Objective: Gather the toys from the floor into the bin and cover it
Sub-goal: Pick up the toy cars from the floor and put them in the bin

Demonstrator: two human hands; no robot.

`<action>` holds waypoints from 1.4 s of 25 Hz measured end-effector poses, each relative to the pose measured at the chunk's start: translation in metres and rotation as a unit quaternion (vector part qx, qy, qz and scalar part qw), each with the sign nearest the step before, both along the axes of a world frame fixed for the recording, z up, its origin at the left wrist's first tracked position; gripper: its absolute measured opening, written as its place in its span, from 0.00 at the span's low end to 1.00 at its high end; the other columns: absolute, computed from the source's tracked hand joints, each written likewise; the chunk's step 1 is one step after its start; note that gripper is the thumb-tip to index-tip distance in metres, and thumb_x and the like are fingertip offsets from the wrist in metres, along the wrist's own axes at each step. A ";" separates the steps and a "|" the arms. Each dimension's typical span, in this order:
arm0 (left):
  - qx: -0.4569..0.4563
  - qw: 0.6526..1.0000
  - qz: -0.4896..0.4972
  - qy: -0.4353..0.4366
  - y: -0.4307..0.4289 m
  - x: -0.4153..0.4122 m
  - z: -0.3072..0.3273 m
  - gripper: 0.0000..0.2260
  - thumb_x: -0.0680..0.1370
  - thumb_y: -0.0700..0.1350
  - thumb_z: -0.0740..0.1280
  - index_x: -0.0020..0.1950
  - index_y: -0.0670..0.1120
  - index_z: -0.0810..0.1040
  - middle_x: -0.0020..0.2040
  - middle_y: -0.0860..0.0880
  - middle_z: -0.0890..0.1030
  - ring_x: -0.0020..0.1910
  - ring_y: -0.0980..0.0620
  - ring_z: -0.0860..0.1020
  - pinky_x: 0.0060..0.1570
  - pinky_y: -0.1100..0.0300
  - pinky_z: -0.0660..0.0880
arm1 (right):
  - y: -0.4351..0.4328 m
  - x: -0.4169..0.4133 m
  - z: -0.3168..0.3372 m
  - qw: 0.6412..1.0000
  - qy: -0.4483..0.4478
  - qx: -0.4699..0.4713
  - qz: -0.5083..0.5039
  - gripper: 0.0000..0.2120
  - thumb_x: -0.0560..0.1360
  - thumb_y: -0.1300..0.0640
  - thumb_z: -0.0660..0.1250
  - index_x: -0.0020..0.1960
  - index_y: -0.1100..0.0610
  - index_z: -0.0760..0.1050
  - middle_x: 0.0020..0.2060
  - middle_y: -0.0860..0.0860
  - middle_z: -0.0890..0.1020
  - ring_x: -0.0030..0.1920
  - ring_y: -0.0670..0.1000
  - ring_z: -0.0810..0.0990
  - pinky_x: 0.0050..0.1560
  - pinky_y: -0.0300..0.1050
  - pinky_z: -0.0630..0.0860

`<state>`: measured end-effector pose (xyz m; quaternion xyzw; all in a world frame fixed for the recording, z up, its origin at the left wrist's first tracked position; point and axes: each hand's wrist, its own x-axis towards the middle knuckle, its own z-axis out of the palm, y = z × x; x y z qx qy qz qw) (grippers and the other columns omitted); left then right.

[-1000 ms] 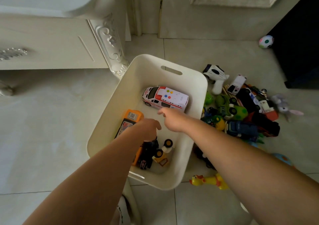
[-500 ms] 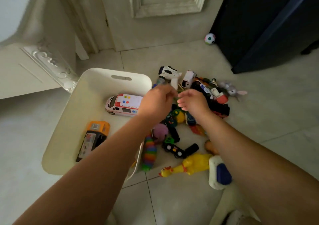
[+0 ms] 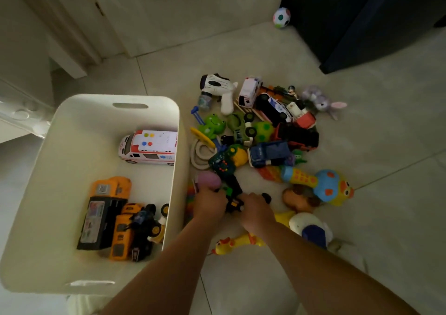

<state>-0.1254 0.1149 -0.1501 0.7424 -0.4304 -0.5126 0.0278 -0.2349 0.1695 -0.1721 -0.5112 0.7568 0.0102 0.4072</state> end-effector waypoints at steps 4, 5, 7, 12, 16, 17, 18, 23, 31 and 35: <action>0.040 0.991 0.090 0.091 -0.017 -0.026 0.025 0.15 0.77 0.57 0.65 0.51 0.45 0.72 0.43 0.47 0.78 0.46 0.44 0.79 0.45 0.53 0.79 | -0.022 -0.028 0.025 0.981 -0.089 -0.091 -0.144 0.09 0.73 0.49 0.68 0.48 0.53 0.75 0.41 0.51 0.79 0.43 0.53 0.78 0.42 0.51 0.74; 0.079 0.975 0.130 0.160 -0.021 -0.032 0.030 0.18 0.76 0.59 0.66 0.53 0.45 0.74 0.44 0.45 0.80 0.46 0.43 0.80 0.42 0.51 0.80 | -0.026 -0.032 0.031 0.976 -0.089 -0.125 -0.155 0.08 0.73 0.49 0.68 0.48 0.52 0.75 0.41 0.50 0.78 0.42 0.52 0.78 0.42 0.51 0.74; 0.131 0.942 0.179 0.250 -0.027 -0.041 0.035 0.22 0.73 0.58 0.70 0.59 0.44 0.76 0.50 0.42 0.82 0.47 0.42 0.82 0.36 0.50 0.81 | -0.028 -0.030 0.042 0.970 -0.092 -0.177 -0.142 0.09 0.75 0.51 0.66 0.52 0.55 0.76 0.44 0.52 0.79 0.44 0.52 0.77 0.43 0.50 0.74; 0.057 0.957 0.175 0.223 -0.038 -0.033 0.035 0.21 0.74 0.49 0.69 0.64 0.47 0.72 0.54 0.41 0.79 0.52 0.40 0.80 0.52 0.38 0.78 | -0.058 -0.041 0.047 0.945 -0.037 -0.291 -0.146 0.16 0.77 0.55 0.59 0.60 0.60 0.77 0.55 0.58 0.79 0.59 0.57 0.74 0.57 0.51 0.73; 0.086 0.956 0.152 0.234 -0.042 -0.026 0.044 0.17 0.71 0.48 0.69 0.59 0.45 0.77 0.57 0.40 0.81 0.56 0.40 0.80 0.59 0.40 0.76 | -0.090 -0.079 0.025 0.974 0.192 -0.098 0.065 0.35 0.75 0.54 0.67 0.77 0.54 0.55 0.74 0.55 0.63 0.76 0.60 0.54 0.75 0.57 0.52; 0.099 0.954 0.151 0.239 -0.044 -0.023 0.041 0.18 0.71 0.47 0.69 0.59 0.43 0.78 0.56 0.40 0.81 0.55 0.41 0.80 0.60 0.42 0.75 | -0.090 -0.081 0.019 0.971 0.209 -0.080 0.087 0.35 0.75 0.54 0.67 0.77 0.54 0.55 0.73 0.56 0.63 0.76 0.60 0.54 0.75 0.58 0.50; 0.112 0.949 0.158 0.249 -0.045 -0.022 0.039 0.17 0.71 0.45 0.68 0.58 0.42 0.79 0.54 0.41 0.82 0.53 0.42 0.81 0.60 0.44 0.75 | -0.089 -0.082 0.016 0.965 0.227 -0.085 0.097 0.33 0.74 0.55 0.67 0.75 0.54 0.58 0.70 0.56 0.67 0.74 0.60 0.57 0.75 0.58 0.50; 0.121 0.885 0.240 0.381 -0.046 -0.018 0.043 0.06 0.75 0.44 0.68 0.50 0.44 0.79 0.49 0.44 0.80 0.45 0.47 0.79 0.55 0.50 0.75 | -0.081 -0.084 0.025 0.960 0.037 -0.221 -0.168 0.21 0.68 0.52 0.72 0.58 0.54 0.71 0.53 0.54 0.73 0.52 0.56 0.74 0.52 0.53 0.73; 0.186 0.771 0.258 0.551 -0.047 -0.026 0.047 0.21 0.73 0.59 0.65 0.63 0.53 0.78 0.64 0.42 0.78 0.64 0.36 0.73 0.60 0.24 0.61 | -0.076 -0.076 0.060 0.898 -0.283 -0.047 -0.334 0.21 0.76 0.48 0.64 0.66 0.57 0.71 0.56 0.54 0.76 0.56 0.54 0.76 0.55 0.50 0.71; 0.212 0.717 0.248 0.616 -0.042 -0.033 0.043 0.16 0.71 0.56 0.63 0.55 0.52 0.79 0.65 0.44 0.78 0.65 0.38 0.73 0.62 0.27 0.62 | -0.084 -0.066 0.063 0.898 -0.306 -0.031 -0.314 0.32 0.70 0.25 0.54 0.61 0.44 0.77 0.59 0.48 0.78 0.60 0.51 0.76 0.65 0.54 0.69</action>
